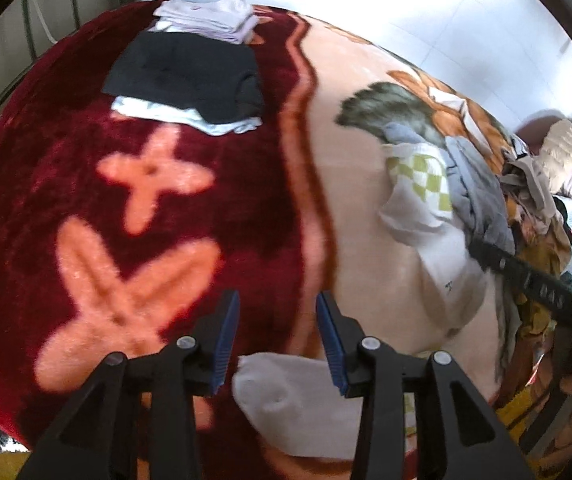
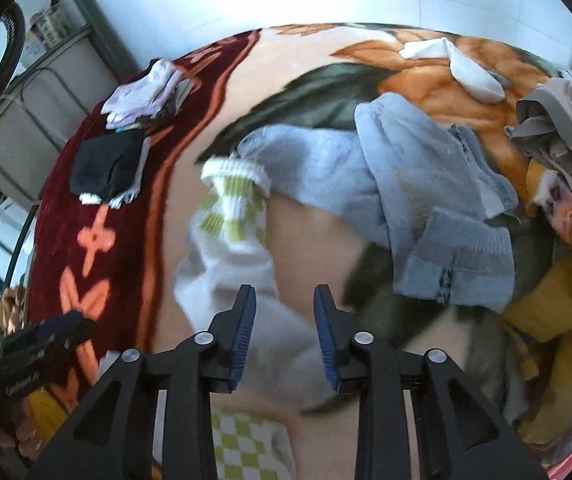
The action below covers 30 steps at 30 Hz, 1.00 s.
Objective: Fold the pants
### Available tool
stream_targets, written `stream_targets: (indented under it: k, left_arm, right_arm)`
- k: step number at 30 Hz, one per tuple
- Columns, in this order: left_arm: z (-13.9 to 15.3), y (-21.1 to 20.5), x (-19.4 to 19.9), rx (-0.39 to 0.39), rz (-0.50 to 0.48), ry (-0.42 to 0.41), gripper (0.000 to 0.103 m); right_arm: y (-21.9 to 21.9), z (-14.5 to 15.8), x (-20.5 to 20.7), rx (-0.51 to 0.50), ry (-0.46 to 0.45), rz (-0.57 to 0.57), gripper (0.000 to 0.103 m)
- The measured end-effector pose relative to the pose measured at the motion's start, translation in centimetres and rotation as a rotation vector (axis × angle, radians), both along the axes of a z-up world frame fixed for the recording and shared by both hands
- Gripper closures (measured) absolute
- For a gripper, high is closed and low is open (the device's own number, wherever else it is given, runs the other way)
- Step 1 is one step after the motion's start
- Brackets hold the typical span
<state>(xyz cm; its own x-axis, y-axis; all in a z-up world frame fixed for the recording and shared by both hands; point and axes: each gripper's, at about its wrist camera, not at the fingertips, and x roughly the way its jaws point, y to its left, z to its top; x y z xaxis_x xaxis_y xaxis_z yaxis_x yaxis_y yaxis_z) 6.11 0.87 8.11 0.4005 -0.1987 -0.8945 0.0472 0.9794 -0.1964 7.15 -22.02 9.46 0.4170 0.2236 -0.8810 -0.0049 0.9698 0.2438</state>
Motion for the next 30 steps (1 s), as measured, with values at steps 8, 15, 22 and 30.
stream_targets:
  k: [8, 15, 22, 30]
  left_arm:
    - [-0.1, -2.4, -0.5, -0.023, -0.039, 0.000, 0.060]
    - [0.0, -2.3, -1.7, -0.040, -0.035, 0.001, 0.060]
    - [1.2, -0.9, -2.8, -0.082, 0.018, -0.027, 0.060]
    - [1.1, -0.2, -4.9, -0.054, 0.011, -0.028, 0.058]
  right_arm:
    - [1.1, -2.4, -1.9, -0.080, 0.053, 0.110, 0.062]
    - [1.7, -3.6, -1.8, 0.047, 0.098, 0.126, 0.091]
    - [3.7, 0.8, -3.9, 0.223, 0.053, 0.120, 0.093]
    - [7.5, -0.7, -8.2, 0.179, 0.109, 0.159, 0.089]
